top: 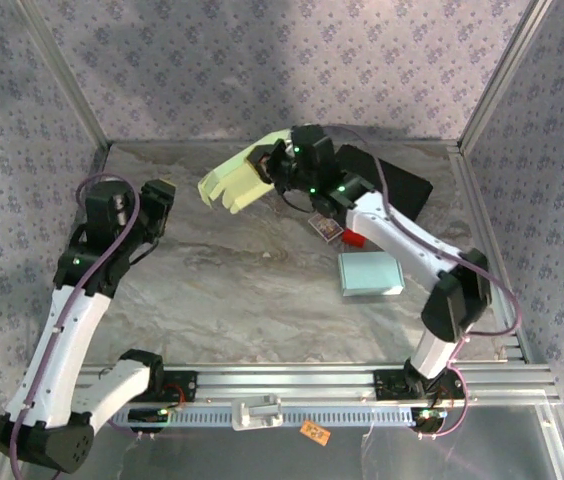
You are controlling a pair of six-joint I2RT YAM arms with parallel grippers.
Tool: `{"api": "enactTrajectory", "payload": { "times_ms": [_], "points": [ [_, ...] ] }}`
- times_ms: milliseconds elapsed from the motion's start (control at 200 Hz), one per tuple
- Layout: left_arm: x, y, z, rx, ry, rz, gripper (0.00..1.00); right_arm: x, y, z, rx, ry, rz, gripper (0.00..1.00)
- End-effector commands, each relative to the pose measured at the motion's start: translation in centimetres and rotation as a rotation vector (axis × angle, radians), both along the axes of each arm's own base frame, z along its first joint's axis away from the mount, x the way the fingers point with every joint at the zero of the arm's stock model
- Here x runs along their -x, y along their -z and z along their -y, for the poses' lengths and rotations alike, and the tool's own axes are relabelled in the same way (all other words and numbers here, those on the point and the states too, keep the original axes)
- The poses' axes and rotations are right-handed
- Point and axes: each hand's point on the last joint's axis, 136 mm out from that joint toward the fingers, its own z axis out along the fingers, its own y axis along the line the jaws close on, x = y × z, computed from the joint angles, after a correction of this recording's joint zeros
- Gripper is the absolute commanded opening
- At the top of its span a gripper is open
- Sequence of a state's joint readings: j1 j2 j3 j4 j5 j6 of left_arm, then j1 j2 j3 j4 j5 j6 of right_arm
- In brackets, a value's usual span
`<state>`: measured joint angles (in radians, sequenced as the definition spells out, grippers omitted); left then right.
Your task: Fold the paper box
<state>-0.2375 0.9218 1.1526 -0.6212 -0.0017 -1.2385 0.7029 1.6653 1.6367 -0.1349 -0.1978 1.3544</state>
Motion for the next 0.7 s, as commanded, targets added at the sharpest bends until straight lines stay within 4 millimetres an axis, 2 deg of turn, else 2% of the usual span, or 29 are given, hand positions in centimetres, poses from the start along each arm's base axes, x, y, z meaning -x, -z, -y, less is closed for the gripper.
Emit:
{"api": "enactTrajectory", "payload": {
  "times_ms": [0, 120, 190, 240, 290, 395, 480, 545, 625, 695],
  "points": [
    [1.8, 0.6, -1.6, -0.16, 0.029, -0.074, 0.52, 4.2, 0.8, 2.7, 0.064, 0.027, -0.205, 0.0],
    [2.1, 1.2, -1.8, -0.149, 0.048, -0.096, 0.52, 7.0, 2.2, 4.7, 0.009, 0.141, -0.441, 0.0],
    [2.1, 2.0, -1.5, -0.136, 0.065, -0.123, 0.51, 8.6, 4.3, 5.3, 0.036, 0.199, -0.623, 0.0],
    [2.1, 2.6, -1.4, -0.134, 0.078, -0.141, 0.51, 9.1, 5.3, 5.3, 0.065, 0.221, -0.703, 0.0],
    [2.0, 3.2, -1.1, -0.133, 0.093, -0.156, 0.51, 8.7, 6.6, 4.8, 0.108, 0.236, -0.749, 0.0],
    [1.7, 4.4, -0.8, -0.152, 0.134, -0.194, 0.51, 6.6, 9.4, 2.9, 0.162, 0.26, -0.805, 0.0],
    [1.7, 5.6, -0.8, -0.192, 0.169, -0.229, 0.51, 3.6, 11.9, 0.9, 0.19, 0.259, -0.798, 0.0],
    [1.7, 7.0, -0.7, -0.198, 0.202, -0.256, 0.51, 1.3, 13.5, 0.2, 0.205, 0.273, -0.761, 0.0],
    [1.5, 8.3, -0.1, -0.195, 0.25, -0.268, 0.51, -1.4, 14.6, -1.2, 0.178, 0.246, -0.677, 0.0],
    [0.9, 9.2, 0.8, -0.166, 0.296, -0.259, 0.51, -2.1, 15.7, -2.0, 0.162, 0.224, -0.669, 0.0]
  ]
}}
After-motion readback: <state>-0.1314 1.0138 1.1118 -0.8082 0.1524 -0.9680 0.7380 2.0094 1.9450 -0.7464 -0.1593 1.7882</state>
